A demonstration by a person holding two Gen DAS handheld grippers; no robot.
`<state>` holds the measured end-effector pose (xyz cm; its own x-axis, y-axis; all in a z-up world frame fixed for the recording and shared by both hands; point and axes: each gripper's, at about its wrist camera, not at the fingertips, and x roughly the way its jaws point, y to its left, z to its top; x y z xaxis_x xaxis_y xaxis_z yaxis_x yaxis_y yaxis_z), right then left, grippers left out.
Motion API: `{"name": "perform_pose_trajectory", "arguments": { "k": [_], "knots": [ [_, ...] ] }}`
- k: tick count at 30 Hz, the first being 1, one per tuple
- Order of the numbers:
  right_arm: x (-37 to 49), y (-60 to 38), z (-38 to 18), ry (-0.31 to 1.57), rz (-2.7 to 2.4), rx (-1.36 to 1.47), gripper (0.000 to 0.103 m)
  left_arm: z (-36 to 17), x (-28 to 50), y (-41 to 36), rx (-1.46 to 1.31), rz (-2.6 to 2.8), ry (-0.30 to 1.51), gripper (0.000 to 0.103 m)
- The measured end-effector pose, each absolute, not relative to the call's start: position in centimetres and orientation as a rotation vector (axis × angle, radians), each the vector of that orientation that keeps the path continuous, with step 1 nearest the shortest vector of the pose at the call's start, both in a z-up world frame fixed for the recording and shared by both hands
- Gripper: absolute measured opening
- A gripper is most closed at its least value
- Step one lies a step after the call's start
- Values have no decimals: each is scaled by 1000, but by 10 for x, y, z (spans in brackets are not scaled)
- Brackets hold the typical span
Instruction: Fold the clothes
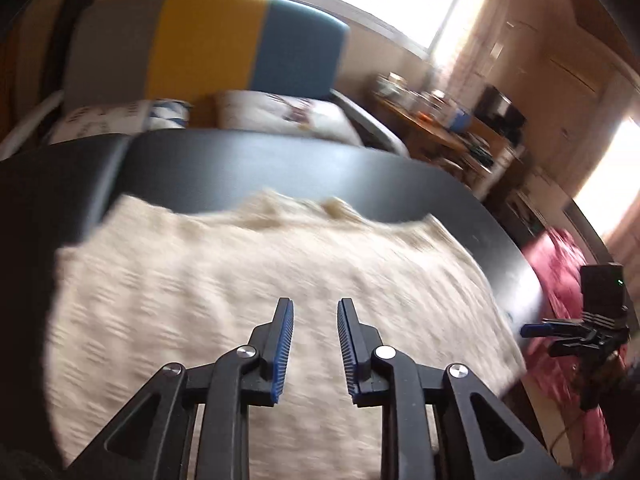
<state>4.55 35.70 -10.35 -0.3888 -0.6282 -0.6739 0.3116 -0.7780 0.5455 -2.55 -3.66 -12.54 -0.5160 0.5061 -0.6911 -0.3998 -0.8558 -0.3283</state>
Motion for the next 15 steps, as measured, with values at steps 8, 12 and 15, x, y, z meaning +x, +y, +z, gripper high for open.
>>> {"name": "perform_pose_trajectory", "arguments": {
  "k": [8, 12, 15],
  "knots": [
    [86, 377, -137, -599, -2136, 1189, 80, -130, 2, 85, -1050, 2144, 87, 22],
    [73, 371, -138, -561, -2117, 1150, 80, -139, -3, 109, -1069, 2115, 127, 22],
    [56, 369, -143, -567, -2070, 1148, 80, -142, -3, 111, -1072, 2109, 129, 22]
  ]
}}
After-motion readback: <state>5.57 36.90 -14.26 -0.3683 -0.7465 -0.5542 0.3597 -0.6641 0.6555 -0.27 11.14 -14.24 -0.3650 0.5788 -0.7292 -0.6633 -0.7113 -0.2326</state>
